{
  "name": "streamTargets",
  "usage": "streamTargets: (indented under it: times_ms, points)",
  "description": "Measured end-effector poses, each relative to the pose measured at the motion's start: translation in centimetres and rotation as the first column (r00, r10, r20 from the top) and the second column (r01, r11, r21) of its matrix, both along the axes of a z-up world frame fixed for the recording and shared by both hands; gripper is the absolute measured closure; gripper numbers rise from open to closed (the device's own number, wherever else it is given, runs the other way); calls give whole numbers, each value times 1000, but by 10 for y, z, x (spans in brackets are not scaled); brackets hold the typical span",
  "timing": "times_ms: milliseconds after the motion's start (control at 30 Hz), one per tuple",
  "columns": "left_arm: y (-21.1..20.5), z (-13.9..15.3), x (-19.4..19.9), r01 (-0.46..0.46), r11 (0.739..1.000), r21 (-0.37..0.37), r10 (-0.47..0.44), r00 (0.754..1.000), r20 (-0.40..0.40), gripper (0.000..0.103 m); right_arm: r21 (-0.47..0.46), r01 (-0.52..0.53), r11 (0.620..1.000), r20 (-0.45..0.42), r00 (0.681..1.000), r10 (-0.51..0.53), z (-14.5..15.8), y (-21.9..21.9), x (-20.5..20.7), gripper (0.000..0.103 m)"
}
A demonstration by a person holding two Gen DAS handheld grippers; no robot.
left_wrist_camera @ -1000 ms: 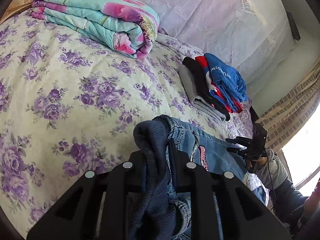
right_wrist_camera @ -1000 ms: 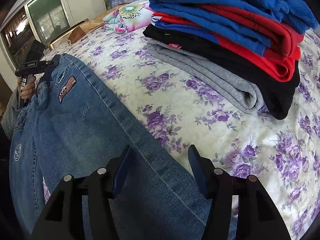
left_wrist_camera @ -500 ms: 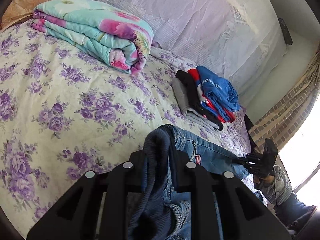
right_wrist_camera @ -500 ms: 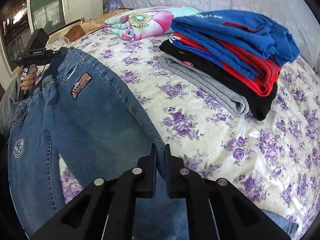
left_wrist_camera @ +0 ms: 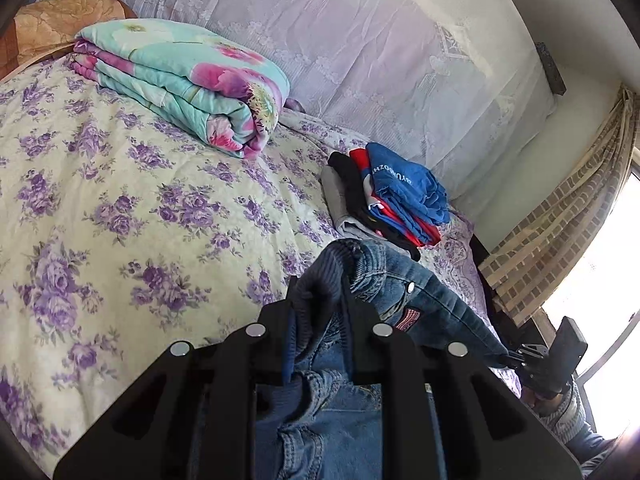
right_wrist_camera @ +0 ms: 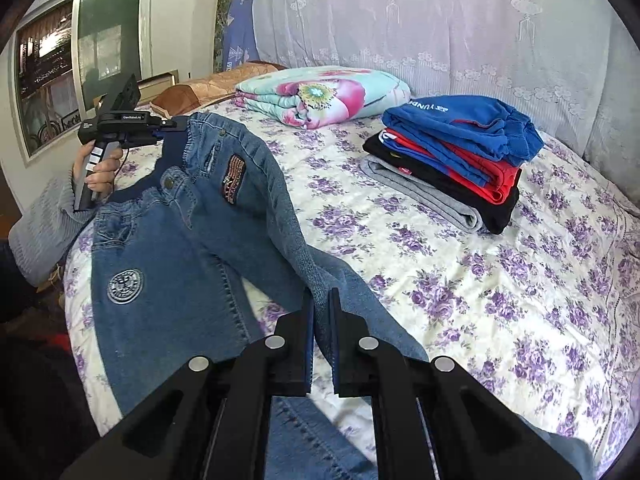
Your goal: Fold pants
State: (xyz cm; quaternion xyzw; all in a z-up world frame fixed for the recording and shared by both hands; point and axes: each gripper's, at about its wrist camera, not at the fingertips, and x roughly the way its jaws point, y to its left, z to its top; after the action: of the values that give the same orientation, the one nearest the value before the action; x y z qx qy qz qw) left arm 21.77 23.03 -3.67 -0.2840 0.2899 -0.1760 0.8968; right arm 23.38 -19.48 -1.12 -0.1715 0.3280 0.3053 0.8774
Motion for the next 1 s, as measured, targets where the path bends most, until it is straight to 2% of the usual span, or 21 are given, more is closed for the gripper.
streamTargets:
  times_ms: [133,267,333,367,467,533,600,667,733,900,1000]
  points:
    - [9,-2,-33,-11,999,-31,11,1000,4,84,11,-22,1000,13,1000,22,-6,0,-47,96]
    - [17,-15,-67,-69,998,-14,68,995,-71,70,-2,-35,999,0,999,35,-30,4,-88,96]
    - [22,-22,-90,-137,991,5,137,981,-135,57,2,-25,1000,-16,1000,25,-46,2,-98,96]
    - [26,-25,-99,-155,988,-9,152,976,-155,51,12,-18,1000,-28,999,18,-53,1,-101,96]
    - [28,-27,-129,-170,981,-90,151,970,-193,49,44,-2,999,-51,999,4,-67,-2,-102,96]
    - [19,-23,-138,-161,983,-93,141,972,-189,45,59,4,998,-49,999,-1,-71,-3,-103,96]
    - [10,-21,-135,-165,984,-72,146,967,-208,33,69,10,998,-42,999,-7,-73,-4,-105,96]
    - [6,-25,-127,-186,981,-50,168,952,-254,33,70,17,997,-31,999,-15,-73,-4,-107,96]
    - [6,-32,-117,-207,976,-60,181,939,-293,33,73,23,997,-19,1000,-21,-71,-4,-111,96]
    - [9,-29,-106,-216,971,-99,178,937,-300,33,92,29,995,-32,999,-26,-70,-6,-107,96]
    - [3,-33,-98,-220,972,-76,179,914,-365,35,112,35,993,-44,999,-30,-70,-9,-106,96]
